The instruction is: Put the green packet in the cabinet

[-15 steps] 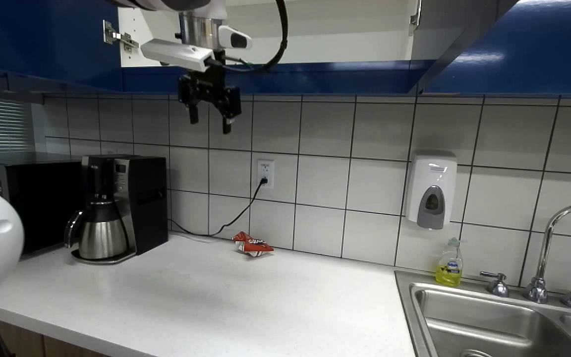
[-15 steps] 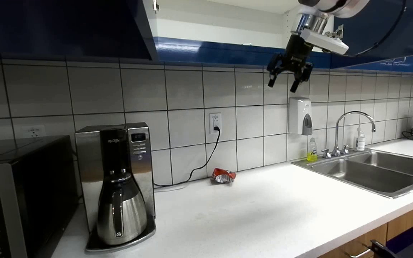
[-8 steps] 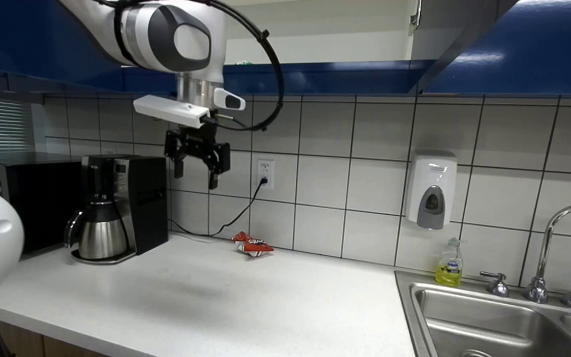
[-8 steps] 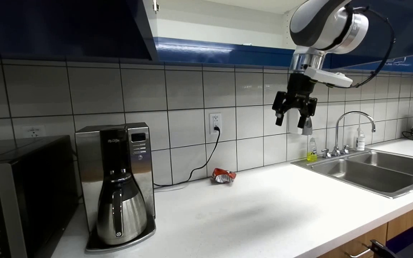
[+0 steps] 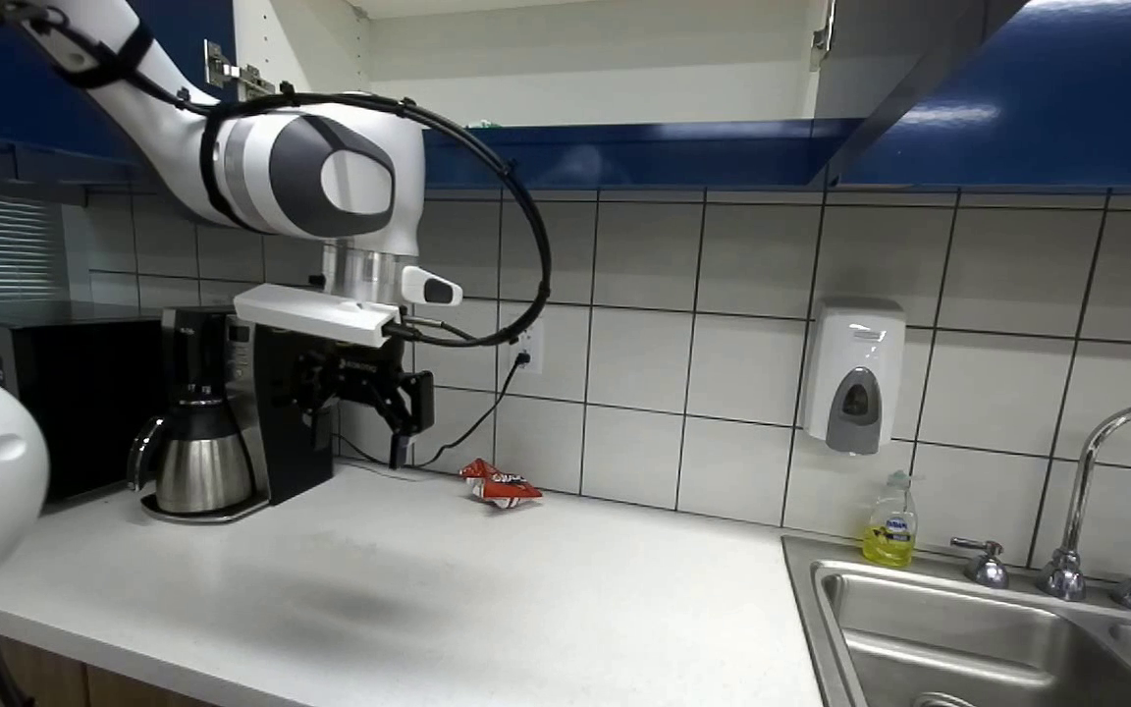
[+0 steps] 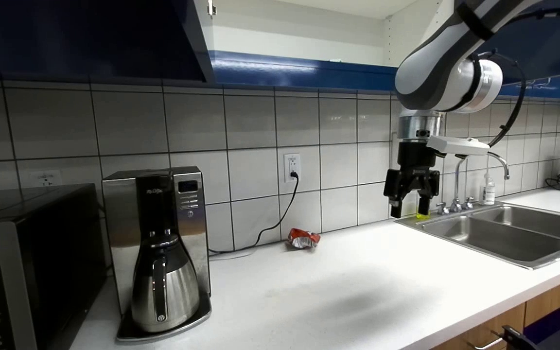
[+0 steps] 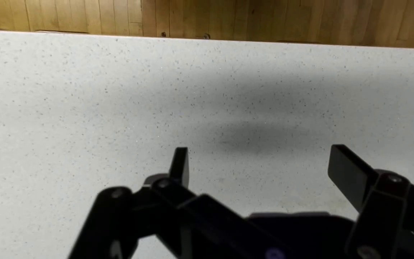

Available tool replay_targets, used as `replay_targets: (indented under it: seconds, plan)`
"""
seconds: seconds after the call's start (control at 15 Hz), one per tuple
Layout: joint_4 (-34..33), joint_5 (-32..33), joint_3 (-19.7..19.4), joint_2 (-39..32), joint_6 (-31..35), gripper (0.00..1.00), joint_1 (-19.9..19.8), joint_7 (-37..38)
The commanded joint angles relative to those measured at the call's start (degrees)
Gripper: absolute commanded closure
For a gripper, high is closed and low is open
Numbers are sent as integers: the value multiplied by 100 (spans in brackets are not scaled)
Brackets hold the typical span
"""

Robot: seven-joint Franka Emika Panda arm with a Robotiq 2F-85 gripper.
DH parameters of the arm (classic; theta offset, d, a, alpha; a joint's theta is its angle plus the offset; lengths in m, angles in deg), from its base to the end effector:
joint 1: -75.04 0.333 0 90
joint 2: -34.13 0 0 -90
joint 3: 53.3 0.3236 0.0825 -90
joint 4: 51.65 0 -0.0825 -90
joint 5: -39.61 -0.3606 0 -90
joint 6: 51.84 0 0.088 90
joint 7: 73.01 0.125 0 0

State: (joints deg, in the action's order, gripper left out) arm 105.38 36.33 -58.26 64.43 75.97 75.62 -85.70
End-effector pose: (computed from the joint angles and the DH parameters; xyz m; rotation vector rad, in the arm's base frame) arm 0.3361 -0.0213 0.3807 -3.0497 -0.1858 -0.0443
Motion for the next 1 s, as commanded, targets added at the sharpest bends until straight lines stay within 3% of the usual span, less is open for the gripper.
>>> replay_targets:
  seconds: [0.0, 0.93]
  plan:
    - [57, 42, -5, -12, 50, 0, 7, -5]
    - [157, 87, -6, -43, 186, 0, 8, -27]
